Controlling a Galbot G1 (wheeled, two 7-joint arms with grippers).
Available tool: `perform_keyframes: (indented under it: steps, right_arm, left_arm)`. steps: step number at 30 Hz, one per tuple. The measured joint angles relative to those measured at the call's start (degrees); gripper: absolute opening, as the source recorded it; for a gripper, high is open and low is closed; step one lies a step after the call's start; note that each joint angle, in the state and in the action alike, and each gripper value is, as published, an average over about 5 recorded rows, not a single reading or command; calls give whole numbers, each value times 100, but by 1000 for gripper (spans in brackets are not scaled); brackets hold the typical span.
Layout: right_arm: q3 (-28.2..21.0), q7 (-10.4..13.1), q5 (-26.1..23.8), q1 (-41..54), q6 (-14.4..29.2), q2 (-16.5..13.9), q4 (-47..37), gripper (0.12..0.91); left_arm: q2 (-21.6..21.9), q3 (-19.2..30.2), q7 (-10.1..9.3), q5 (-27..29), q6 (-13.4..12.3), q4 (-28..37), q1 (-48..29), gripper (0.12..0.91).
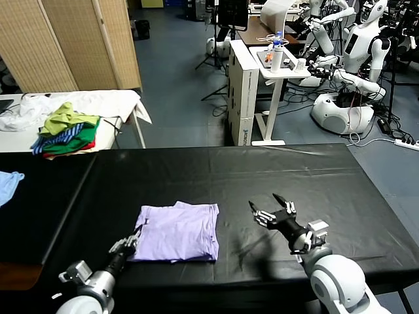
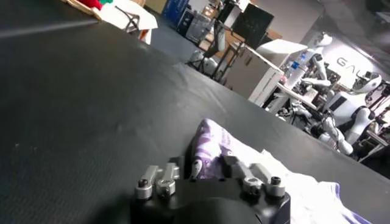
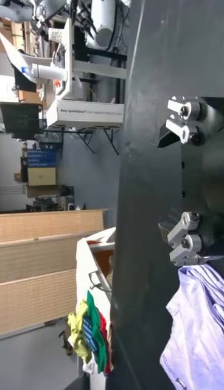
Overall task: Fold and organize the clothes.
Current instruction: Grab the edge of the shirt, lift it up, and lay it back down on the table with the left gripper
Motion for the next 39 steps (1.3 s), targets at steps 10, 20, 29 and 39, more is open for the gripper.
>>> perform_keyframes:
  steps: [10, 20, 29, 39]
  right_arm:
    - [69, 6, -76, -73, 15, 43, -17, 907]
    - [5, 5, -204, -48, 31, 102, -126, 907]
    - [-85, 5, -225, 21, 52, 142, -201, 907]
    - [-258, -6, -312, 99, 95, 278, -353, 907]
  left_arm:
    - [121, 15, -280, 406, 111, -242, -56, 161]
    - [1091, -368, -456, 1595, 192, -516, 43, 161]
    - [2403, -1360, -378, 1734, 128, -499, 439, 161]
    - [3262, -2511, -640, 1621, 254, -815, 1151, 161]
